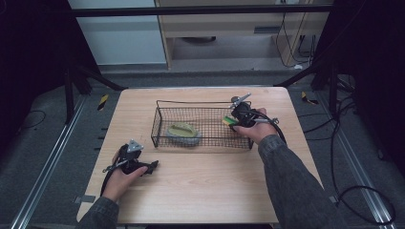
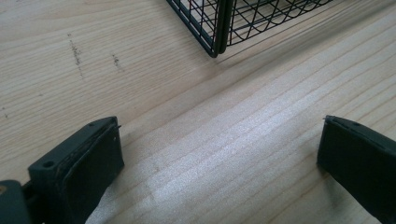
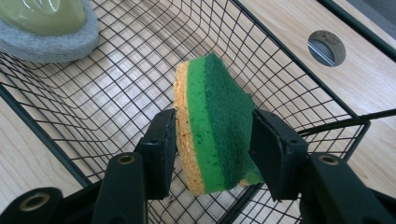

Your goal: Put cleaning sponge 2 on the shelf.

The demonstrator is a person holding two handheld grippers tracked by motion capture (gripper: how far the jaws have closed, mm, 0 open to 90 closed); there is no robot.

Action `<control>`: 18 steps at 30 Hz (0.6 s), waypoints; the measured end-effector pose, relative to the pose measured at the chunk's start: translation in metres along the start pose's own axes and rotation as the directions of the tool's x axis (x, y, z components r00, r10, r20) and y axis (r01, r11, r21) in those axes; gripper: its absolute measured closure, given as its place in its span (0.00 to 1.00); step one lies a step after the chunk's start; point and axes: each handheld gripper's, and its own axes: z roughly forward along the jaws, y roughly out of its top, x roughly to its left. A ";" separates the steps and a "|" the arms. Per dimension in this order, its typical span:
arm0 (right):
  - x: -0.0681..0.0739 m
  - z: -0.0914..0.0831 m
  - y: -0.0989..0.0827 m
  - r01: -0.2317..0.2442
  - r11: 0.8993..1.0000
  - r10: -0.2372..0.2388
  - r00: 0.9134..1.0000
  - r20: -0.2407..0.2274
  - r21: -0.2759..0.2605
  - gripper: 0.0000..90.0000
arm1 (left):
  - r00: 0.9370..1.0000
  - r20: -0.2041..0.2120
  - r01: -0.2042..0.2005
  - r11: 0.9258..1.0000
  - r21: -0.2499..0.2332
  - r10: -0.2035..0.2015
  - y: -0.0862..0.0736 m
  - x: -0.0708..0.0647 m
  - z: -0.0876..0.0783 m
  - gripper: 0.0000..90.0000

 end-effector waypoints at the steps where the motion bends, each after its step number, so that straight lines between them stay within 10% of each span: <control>1: 0.000 0.000 0.000 0.000 1.000 0.000 1.000 -0.002 0.000 0.56 | 1.000 0.000 0.000 1.000 0.000 0.000 0.000 0.000 0.000 0.00; 18: 0.003 -0.008 0.004 -0.022 0.999 0.022 1.000 -0.014 -0.025 0.44 | 1.000 0.000 0.000 1.000 0.000 0.000 0.000 0.000 0.000 0.00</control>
